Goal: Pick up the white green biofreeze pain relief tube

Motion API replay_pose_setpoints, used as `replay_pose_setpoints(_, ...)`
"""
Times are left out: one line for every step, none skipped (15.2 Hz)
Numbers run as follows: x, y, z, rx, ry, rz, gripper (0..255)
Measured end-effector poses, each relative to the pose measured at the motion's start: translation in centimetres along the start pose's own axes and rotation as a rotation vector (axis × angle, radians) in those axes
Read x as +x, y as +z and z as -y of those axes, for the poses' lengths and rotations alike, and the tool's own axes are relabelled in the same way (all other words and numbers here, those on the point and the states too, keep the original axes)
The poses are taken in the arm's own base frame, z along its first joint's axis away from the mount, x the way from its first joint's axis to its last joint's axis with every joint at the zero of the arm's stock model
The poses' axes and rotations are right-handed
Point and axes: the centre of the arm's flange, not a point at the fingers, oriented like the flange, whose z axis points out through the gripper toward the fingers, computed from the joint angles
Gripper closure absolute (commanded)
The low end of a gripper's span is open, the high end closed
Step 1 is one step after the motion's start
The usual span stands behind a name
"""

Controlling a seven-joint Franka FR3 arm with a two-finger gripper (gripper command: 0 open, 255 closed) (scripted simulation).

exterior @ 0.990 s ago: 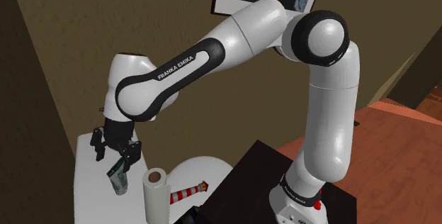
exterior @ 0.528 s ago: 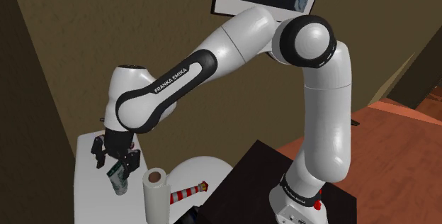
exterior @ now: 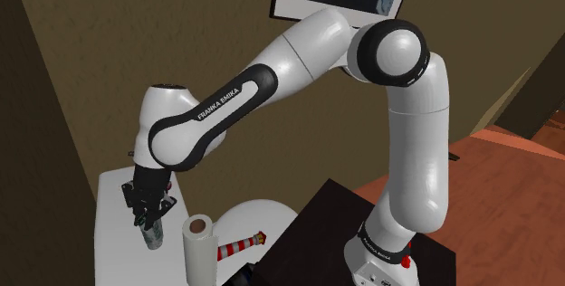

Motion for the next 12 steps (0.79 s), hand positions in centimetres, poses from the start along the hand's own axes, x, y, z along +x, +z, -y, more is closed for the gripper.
replay_pose_setpoints(0.0,0.0,0.0,0.000,0.000,0.000,255)
replay_pose_setpoints(0.0,0.0,0.0,0.000,0.000,0.000,255)
replay_pose_setpoints(0.0,0.0,0.0,0.000,0.000,0.000,255)
replay_pose_setpoints(-0.1,-0.2,0.0,0.000,0.000,0.000,255)
replay_pose_setpoints(-0.1,-0.5,0.0,-0.001,0.000,0.000,255)
replay_pose_setpoints(-0.3,-1.0,0.0,-0.001,0.001,0.000,255)
replay_pose_setpoints(-0.5,-1.4,0.1,-0.001,0.001,0.000,255)
replay_pose_setpoints(-0.7,-1.9,0.1,-0.001,0.001,0.000,255)
replay_pose_setpoints(-0.8,-2.3,0.0,-0.001,0.000,0.000,255)
replay_pose_setpoints(-0.9,-2.9,0.1,-0.001,0.000,0.000,255)
replay_pose_setpoints(-1.1,-3.5,0.2,0.000,0.001,0.000,255)
replay_pose_setpoints(-1.3,-3.9,0.1,0.000,0.001,0.000,255)
